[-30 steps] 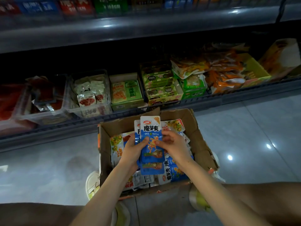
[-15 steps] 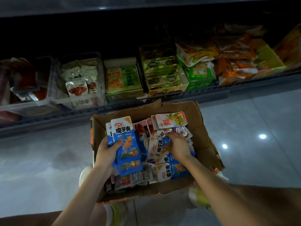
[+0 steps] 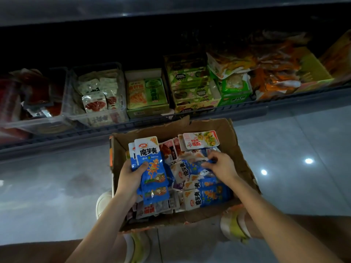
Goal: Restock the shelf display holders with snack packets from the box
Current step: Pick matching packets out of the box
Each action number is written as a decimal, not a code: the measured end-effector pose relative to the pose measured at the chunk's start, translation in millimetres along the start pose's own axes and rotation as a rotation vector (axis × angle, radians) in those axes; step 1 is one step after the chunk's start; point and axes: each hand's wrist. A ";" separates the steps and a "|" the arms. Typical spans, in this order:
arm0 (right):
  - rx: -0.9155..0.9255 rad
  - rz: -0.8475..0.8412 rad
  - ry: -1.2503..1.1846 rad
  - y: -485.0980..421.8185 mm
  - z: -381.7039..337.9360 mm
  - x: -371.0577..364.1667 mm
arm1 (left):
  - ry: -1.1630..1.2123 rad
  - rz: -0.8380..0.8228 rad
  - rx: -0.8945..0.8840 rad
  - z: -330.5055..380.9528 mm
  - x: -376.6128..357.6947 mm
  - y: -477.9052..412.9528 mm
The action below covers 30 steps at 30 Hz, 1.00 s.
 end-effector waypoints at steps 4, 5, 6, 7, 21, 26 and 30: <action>-0.184 -0.013 -0.553 21.0 -33.8 40.2 | -0.039 -0.037 -0.086 19.8 -11.2 23.0; -0.184 -0.001 -0.636 27.5 -43.5 51.3 | -0.057 -0.045 -0.105 26.7 -14.2 29.7; -0.179 0.007 -0.688 34.0 -53.3 63.0 | -0.070 -0.056 -0.121 34.4 -18.2 37.2; -0.165 0.017 -0.738 40.5 -63.5 74.7 | -0.074 -0.070 -0.134 42.4 -22.3 44.6; 0.138 0.199 -1.124 122.5 -185.1 222.2 | -0.048 -0.191 -0.526 180.3 -86.7 165.4; 0.214 0.242 -1.165 113.6 -227.0 257.5 | 0.025 -0.165 -0.594 233.5 -95.0 178.5; 0.272 0.328 -1.173 80.1 -266.5 282.9 | 0.054 -0.141 -0.702 279.5 -106.9 172.0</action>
Point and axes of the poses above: each hand's wrist, its own y-axis away from the middle knuckle, its own x-axis out of the back of the hand, z = x × y, and after that the axes turned 3 degrees about y, right-handed
